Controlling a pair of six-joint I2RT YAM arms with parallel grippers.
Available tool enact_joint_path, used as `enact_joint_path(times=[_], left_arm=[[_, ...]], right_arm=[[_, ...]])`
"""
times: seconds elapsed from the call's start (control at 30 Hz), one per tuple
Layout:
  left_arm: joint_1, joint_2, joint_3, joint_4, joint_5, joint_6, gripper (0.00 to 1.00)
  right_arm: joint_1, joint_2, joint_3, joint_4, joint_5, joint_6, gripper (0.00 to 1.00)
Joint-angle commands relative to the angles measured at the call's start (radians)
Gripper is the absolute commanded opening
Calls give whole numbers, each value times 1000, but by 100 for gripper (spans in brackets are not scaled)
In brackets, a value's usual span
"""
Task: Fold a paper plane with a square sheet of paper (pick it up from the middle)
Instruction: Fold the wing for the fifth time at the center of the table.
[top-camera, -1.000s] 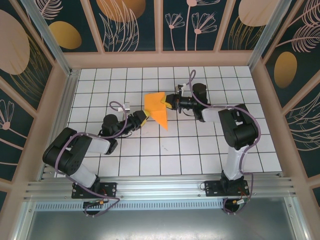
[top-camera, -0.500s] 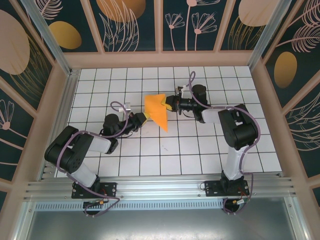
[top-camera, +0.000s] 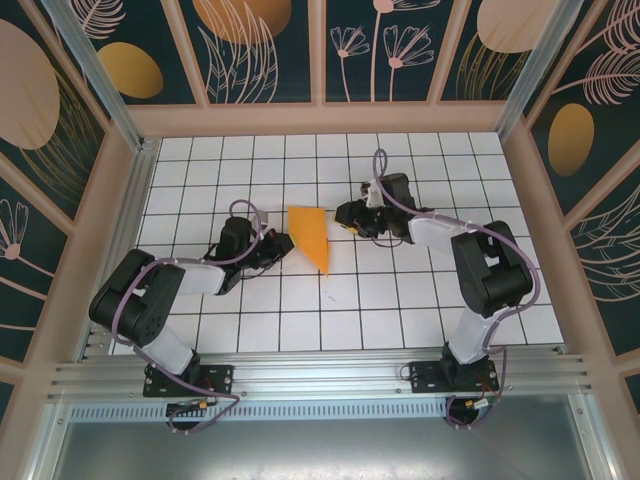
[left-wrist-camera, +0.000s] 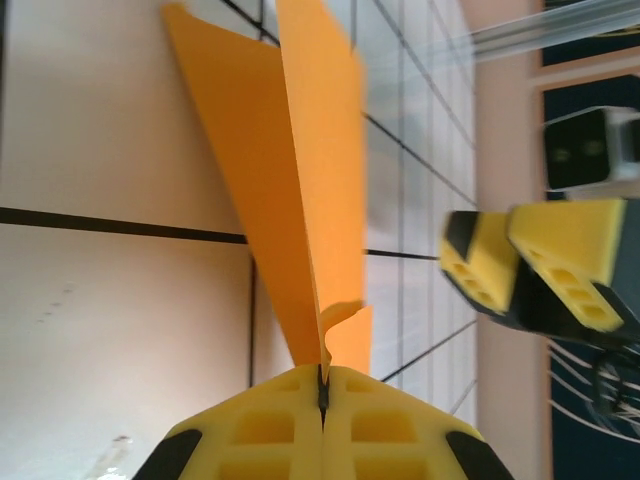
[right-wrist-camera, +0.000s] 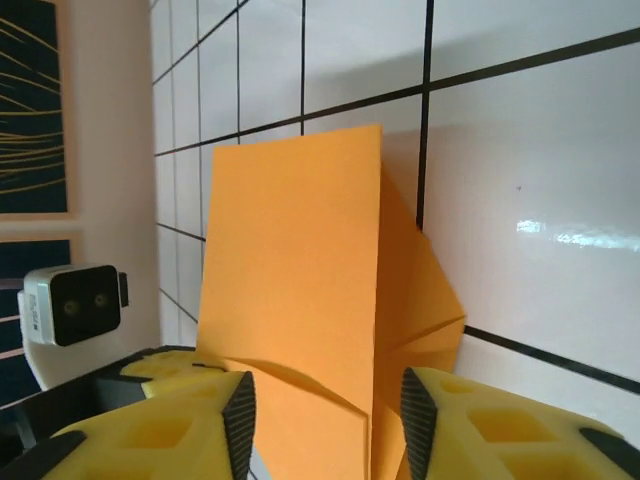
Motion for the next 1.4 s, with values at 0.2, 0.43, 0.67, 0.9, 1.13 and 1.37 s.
enact_joint_path(times=[0.2, 0.43, 0.67, 0.9, 1.13, 1.37], left_arm=[[-5, 40, 88, -252, -54, 153, 0], [-12, 57, 115, -264, -38, 171, 0], [-41, 65, 138, -245, -1, 165, 0], [-51, 84, 172, -291, -30, 179, 0], [-54, 119, 185, -305, -27, 180, 0], [-72, 147, 207, -289, -11, 167, 0]], right_arm=[[145, 40, 53, -150, 86, -162, 26], [156, 112, 75, -160, 61, -166, 21], [150, 129, 69, -177, 85, -170, 20], [139, 127, 58, -191, 105, -178, 20], [135, 115, 37, -216, 138, -184, 18], [134, 127, 30, -235, 168, -184, 17]])
